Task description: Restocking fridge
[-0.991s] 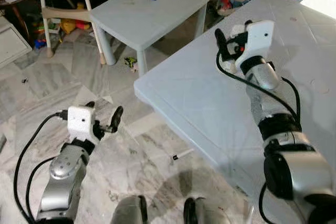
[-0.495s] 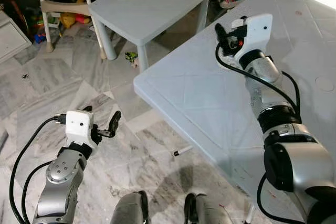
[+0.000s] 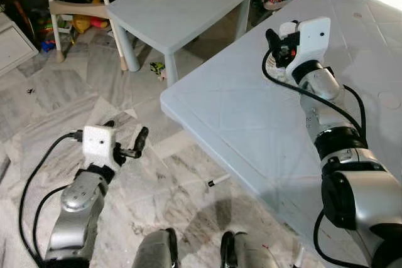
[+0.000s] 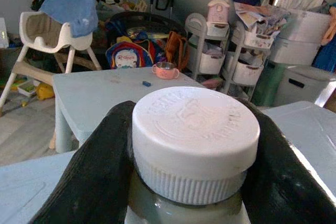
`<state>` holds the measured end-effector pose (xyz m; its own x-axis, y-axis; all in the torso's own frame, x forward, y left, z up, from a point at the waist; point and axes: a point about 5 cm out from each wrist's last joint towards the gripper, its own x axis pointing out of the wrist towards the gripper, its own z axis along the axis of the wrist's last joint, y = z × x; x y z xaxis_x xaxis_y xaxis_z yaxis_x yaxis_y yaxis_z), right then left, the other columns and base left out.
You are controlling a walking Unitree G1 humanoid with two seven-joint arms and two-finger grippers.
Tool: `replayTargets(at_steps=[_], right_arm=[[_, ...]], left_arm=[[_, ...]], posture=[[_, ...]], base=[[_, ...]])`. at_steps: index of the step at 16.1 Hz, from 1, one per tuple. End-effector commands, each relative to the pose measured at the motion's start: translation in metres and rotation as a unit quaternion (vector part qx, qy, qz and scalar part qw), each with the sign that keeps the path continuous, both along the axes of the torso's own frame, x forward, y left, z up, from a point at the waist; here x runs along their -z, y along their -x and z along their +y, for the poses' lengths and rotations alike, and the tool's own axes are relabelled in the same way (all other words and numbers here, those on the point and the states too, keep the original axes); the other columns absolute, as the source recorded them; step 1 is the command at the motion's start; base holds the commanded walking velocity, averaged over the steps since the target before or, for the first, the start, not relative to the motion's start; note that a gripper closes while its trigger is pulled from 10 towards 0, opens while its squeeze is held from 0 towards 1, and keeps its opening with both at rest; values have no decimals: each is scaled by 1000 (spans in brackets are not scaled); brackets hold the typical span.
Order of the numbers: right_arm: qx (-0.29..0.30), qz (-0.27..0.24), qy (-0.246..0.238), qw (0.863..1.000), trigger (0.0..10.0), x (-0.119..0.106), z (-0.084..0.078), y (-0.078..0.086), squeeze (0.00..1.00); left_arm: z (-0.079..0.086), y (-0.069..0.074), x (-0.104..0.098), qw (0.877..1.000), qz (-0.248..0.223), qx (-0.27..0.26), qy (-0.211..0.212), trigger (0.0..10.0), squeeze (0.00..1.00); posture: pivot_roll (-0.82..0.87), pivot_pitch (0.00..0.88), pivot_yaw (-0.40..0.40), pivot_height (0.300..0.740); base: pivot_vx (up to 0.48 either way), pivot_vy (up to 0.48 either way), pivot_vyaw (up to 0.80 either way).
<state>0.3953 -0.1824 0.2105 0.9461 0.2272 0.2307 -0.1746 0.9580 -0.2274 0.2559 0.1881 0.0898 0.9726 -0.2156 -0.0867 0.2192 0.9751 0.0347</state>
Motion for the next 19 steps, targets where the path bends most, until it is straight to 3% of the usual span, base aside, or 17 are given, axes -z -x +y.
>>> replayTargets(at_steps=[1, 4, 5, 6, 7, 10, 13, 15, 16, 19], right_arm=[[-2, 6, 11, 1000, 0, 5, -2, 2, 0], [-28, -27, 41, 998, 0, 1, 10, 7, 0], [-61, -26, 37, 997, 0, 5, 20, 13, 0], [-74, -28, 26, 997, 4000, 6, 23, 17, 0], [-82, -31, 19, 996, 10000, 7, 24, 20, 0], [-44, -65, -27, 997, 10000, 8, 19, 51, 0], [43, -49, -96, 993, 10000, 26, 3, 78, 0], [96, -31, -124, 987, 10000, 39, -7, 93, 0], [104, -25, -137, 985, 10000, 41, -7, 95, 0], [57, -25, -124, 990, 10000, 33, 16, 98, 0]], left_arm=[[1, 0, 3, 1000, 4, -3, -4, 10000, 0], [5, -6, 5, 1000, 25, -10, -6, 10000, 0], [1, -13, 4, 1000, 26, -7, -13, 10000, 0], [-2, -17, 1, 1000, 19, -5, -14, 10000, 0], [-3, -19, 0, 1000, 15, -5, -9, 10000, 0], [-8, -19, 8, 999, 19, -22, 13, 10000, 0], [-17, -16, 20, 998, 36, -29, 33, 10000, 0], [-20, -23, 20, 998, 34, -31, 36, 10000, 0], [-20, -26, 19, 998, 31, -35, 38, 10000, 0], [-21, -33, 17, 998, 24, -34, 42, 10000, 0]], posture=[[92, 137, 44, 740], [53, 117, 66, 740], [46, 102, 60, 740], [41, 92, 54, 740], [31, 81, 47, 740], [-7, 33, 30, 740], [-28, 0, 19, 740], [-40, 0, 16, 740], [-52, 0, 23, 740], [-58, 0, 22, 740]], base=[[0, 0, 0], [0, 0, 0], [0, 0, 0], [0, 0, 0], [0, 0, 0], [0, 0, 0], [0, 0, 0], [0, 180, 400], [0, 364, 800], [0, 363, 800]])
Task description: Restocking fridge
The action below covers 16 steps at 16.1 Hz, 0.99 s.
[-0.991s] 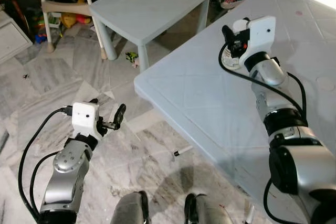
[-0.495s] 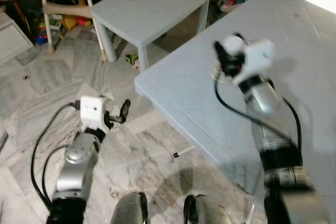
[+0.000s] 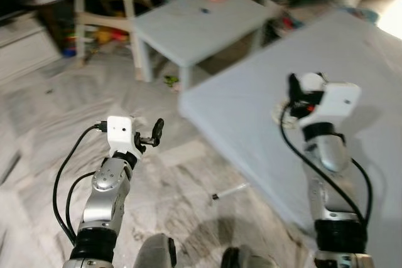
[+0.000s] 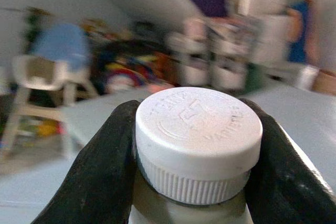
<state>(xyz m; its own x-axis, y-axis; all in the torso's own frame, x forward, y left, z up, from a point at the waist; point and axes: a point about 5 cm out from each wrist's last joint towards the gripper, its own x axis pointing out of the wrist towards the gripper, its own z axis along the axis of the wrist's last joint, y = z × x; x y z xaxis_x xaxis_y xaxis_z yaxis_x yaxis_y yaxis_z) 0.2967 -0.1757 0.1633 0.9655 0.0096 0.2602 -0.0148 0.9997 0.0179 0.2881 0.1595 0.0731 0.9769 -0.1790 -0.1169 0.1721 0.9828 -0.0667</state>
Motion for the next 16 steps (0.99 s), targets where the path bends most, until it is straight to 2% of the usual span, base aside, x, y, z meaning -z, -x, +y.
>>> replayTargets(at_steps=[1, 3, 7, 12, 16], right_arm=[[-22, -26, -2, 999, 10000, -14, 11, 0, 0], [-30, -21, -13, 999, 10000, -15, 16, 3, 0], [-45, -9, -20, 999, 10000, -11, 20, 6, 0], [-51, 29, -15, 998, 10000, 10, 17, 17, 0], [-70, 75, -9, 995, 10000, 36, 20, 27, 0]], left_arm=[[7, -2, 0, 1000, -2, -11, -5, 10000, 0], [7, -2, 1, 1000, -5, -15, 0, 10000, 0], [6, 5, 8, 1000, -1, -10, -9, 10000, 0], [34, 22, 23, 998, 19, -46, -42, 10000, 0], [35, 36, 27, 996, 15, -65, -54, 10000, 0]], posture=[[-58, 0, 21, 740], [-57, 0, 20, 740], [-53, 0, 18, 740], [-59, 0, 26, 740], [-31, 0, -2, 740]], base=[[0, 364, 800], [0, 321, 800], [0, 0, 800], [0, 0, 800], [0, 0, 800]])
